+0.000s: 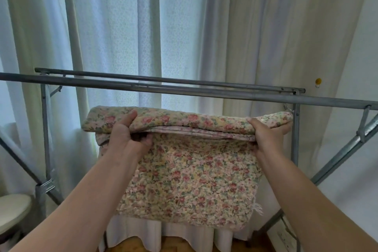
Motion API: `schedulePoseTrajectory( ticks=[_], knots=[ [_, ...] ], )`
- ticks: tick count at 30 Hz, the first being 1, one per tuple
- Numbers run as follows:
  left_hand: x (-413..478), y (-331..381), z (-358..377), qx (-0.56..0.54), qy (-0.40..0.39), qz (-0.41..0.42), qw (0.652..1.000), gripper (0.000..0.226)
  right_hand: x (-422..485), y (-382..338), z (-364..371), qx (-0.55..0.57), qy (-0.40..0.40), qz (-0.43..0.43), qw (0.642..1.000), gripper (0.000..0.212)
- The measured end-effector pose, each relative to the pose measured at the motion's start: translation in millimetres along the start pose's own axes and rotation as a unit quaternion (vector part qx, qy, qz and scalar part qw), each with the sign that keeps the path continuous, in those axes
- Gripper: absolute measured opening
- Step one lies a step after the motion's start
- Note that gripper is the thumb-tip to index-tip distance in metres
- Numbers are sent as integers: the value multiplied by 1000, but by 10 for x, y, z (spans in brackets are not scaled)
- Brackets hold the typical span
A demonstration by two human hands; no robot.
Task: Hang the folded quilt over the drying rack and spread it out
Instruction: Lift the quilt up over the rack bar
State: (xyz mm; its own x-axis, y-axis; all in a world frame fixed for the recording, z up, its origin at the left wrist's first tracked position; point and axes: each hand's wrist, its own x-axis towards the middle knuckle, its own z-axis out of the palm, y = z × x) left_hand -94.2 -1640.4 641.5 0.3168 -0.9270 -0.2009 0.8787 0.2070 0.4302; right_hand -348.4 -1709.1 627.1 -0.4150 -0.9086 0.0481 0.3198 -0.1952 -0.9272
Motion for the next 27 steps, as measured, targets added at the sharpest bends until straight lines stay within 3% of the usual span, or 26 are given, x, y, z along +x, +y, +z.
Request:
schedulePoseTrajectory(
  ticks=[3, 7, 11, 13, 15, 17, 21, 27],
  knots=[
    [38, -55, 91, 20, -22, -12, 999, 11, -69, -34, 43, -120, -39, -71, 990, 113],
    [98, -125, 156, 32, -23, -10, 999, 12, -142, 44, 63, -252, -113, -170, 946, 80],
    [138, -140, 216, 13, -31, -2, 999, 12, -142, 89, 68, -328, -110, -199, 917, 67],
    [151, -141, 230, 0, -36, 0, 999, 11, -121, 62, 87, -406, -72, -261, 873, 62],
    [150, -157, 239, -4, -41, 3, 999, 10, -74, 11, 133, -485, -49, -336, 806, 58],
    [138, -173, 242, -3, -44, 6, 999, 8, 10, -13, 196, -537, -92, -358, 758, 50],
    [165, -178, 227, -7, -49, 13, 999, 5, 87, 95, 228, -526, -209, -345, 749, 27],
    [137, -75, 287, 13, -40, 34, 999, 6, 67, 21, 391, -502, -155, -434, 732, 24]
  ],
)
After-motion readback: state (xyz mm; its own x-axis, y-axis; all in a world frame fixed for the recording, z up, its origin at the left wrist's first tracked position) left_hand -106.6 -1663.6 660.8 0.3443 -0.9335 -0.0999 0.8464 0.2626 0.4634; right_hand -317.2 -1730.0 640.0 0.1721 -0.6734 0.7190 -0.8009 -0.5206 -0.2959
